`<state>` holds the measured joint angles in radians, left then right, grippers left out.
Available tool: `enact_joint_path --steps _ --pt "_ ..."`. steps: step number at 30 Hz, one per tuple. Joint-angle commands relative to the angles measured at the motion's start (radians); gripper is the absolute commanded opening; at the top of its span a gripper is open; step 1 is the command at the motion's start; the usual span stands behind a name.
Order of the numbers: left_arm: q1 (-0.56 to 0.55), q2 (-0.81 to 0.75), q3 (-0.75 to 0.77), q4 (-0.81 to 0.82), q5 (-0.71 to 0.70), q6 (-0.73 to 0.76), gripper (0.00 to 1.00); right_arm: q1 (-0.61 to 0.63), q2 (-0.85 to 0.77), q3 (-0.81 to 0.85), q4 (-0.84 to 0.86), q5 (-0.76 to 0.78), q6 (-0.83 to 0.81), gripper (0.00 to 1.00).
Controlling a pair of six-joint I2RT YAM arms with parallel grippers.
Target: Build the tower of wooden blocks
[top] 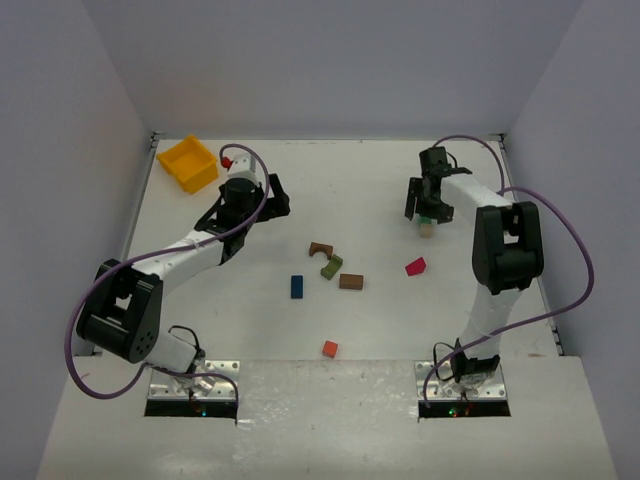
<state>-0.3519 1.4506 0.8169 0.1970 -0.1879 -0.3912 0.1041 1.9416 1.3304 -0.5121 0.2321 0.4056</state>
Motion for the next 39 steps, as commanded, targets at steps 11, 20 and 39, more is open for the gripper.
enact_joint_path --steps 11,20,39 --pt "0.01 -0.021 -0.006 0.045 0.005 -0.001 1.0 -0.028 0.027 0.033 -0.008 -0.02 0.004 0.65" --pt "0.01 -0.021 -0.009 0.048 0.01 0.0 1.0 -0.03 0.037 0.039 -0.006 -0.037 0.002 0.58" --pt "0.01 -0.019 -0.01 0.053 0.021 0.001 1.0 -0.03 0.036 0.036 0.005 -0.056 -0.004 0.56"
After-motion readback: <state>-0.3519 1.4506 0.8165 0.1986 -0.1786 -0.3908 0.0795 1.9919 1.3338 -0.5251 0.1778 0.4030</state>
